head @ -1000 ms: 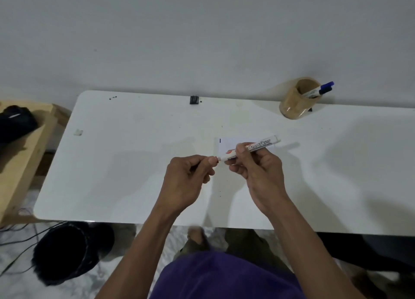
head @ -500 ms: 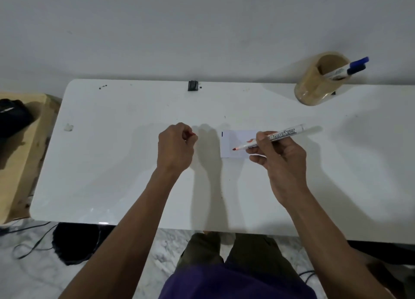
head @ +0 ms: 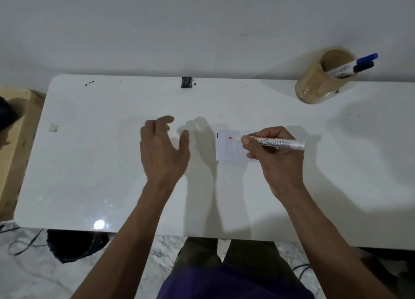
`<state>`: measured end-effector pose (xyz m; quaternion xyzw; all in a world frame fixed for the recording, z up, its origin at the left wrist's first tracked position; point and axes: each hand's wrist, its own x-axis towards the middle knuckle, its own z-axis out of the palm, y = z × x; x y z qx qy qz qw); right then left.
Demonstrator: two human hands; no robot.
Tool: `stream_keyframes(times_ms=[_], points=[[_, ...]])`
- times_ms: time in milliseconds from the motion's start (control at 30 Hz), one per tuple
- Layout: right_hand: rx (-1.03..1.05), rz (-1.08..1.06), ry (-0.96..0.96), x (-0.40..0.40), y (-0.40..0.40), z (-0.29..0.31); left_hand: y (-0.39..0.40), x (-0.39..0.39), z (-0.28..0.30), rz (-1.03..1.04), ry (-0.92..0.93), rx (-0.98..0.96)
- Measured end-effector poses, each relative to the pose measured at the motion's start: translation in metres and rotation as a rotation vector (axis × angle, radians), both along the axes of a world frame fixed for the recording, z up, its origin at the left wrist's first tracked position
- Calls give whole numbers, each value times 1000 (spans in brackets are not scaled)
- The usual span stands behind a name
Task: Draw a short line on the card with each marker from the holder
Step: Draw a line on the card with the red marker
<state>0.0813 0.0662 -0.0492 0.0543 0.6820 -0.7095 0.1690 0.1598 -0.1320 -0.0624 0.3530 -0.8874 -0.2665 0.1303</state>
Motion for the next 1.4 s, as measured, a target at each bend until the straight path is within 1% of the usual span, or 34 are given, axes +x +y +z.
stream_keyframes(times_ms=[33,100,167,233,367,533,733,1133,1400], points=[[-11,19,31,-4,-1,-2,9,5,-1,-51,85,-61],[-3,86,97,-14,-3,-9,28,12,-11,-224,147,-137],[51,159,167,-22,-5,-16,41,14,-27,-354,117,-167],[108,201,214,-27,-7,-25,47,12,-40,-398,69,-171],[186,198,220,-33,-10,-42,48,10,-57,-399,16,-217],[201,201,202,-35,-11,-52,50,12,-70,-379,-24,-298],[228,203,214,-35,-13,-57,54,14,-73,-333,-69,-385],[253,199,233,-37,-16,-61,53,14,-78,-306,-69,-406],[269,219,212,-37,-15,-61,54,15,-79,-296,-37,-420]])
